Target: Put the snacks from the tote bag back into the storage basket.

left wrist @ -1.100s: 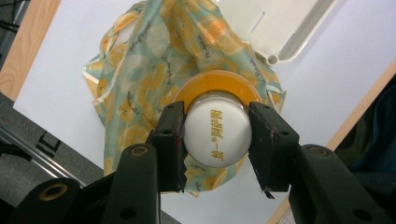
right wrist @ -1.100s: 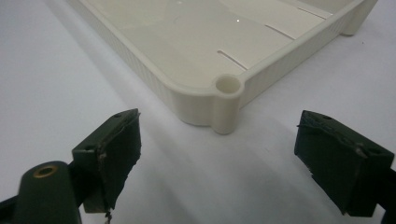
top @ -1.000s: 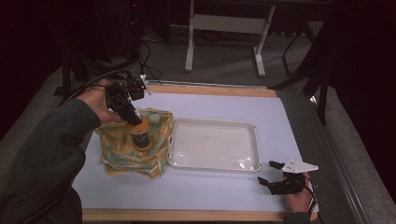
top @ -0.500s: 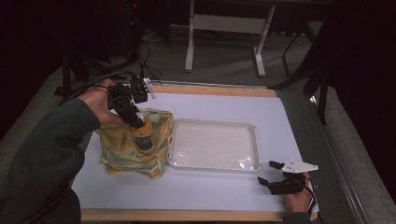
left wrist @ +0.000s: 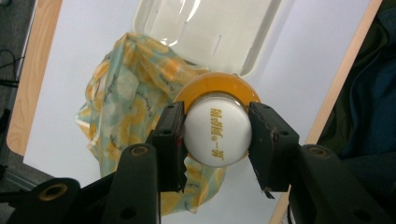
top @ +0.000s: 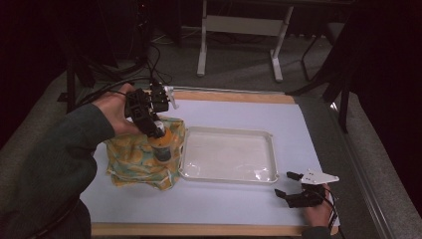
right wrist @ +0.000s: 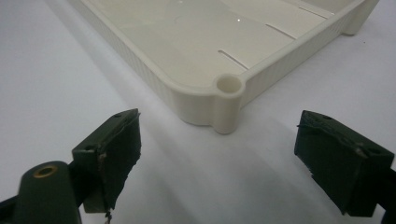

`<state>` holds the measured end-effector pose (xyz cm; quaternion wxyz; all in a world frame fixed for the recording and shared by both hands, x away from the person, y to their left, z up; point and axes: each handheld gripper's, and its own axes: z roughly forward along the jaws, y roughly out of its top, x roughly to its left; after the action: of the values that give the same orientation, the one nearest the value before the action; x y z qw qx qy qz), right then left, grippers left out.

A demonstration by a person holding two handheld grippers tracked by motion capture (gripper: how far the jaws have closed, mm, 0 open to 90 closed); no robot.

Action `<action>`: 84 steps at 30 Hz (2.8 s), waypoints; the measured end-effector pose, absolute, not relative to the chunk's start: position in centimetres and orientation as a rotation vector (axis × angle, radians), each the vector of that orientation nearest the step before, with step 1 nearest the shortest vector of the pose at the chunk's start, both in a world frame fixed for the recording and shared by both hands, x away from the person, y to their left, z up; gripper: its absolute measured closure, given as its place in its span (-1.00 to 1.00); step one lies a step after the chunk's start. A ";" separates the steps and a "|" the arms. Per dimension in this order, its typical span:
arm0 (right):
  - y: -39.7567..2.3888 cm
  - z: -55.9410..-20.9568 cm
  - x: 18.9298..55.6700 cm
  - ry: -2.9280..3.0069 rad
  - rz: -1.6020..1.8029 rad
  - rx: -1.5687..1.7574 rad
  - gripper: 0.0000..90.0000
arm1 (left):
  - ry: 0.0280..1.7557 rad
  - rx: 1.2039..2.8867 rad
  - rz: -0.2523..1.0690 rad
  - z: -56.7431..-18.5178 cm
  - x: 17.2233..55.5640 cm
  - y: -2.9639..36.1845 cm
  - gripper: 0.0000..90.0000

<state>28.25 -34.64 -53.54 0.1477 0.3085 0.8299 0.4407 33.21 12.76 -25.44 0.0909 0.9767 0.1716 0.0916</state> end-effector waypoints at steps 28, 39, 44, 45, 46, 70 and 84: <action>-34.7 -53.5 28.3 2.391 1.271 0.885 -0.68 | 0.373 2.913 0.278 -25.6 33.6 7.3 0.31; -34.6 -53.5 28.2 2.393 1.265 0.882 -0.68 | 0.366 2.927 0.239 -26.9 34.1 5.9 0.31; -34.6 -53.5 28.3 2.394 1.269 0.881 -0.68 | 0.364 2.928 0.209 -27.6 34.4 5.4 0.31; -34.6 -53.5 28.3 2.394 1.268 0.882 -0.68 | 0.359 2.931 0.210 -27.7 34.4 5.3 0.31; -34.6 -53.5 28.2 2.394 1.267 0.881 -0.68 | 0.363 2.930 0.208 -27.9 34.4 5.2 0.31; -34.6 -53.5 28.2 2.398 1.264 0.878 -0.68 | 0.391 2.947 0.215 -30.4 35.6 4.5 0.32; -34.5 -53.5 28.2 2.401 1.260 0.877 -0.68 | 0.401 2.946 0.222 -31.5 35.8 4.2 0.31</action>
<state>28.20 -34.55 -53.52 0.1454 0.3045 0.8336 0.4374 35.83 4.20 -31.52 0.0798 0.9850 0.1341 0.0743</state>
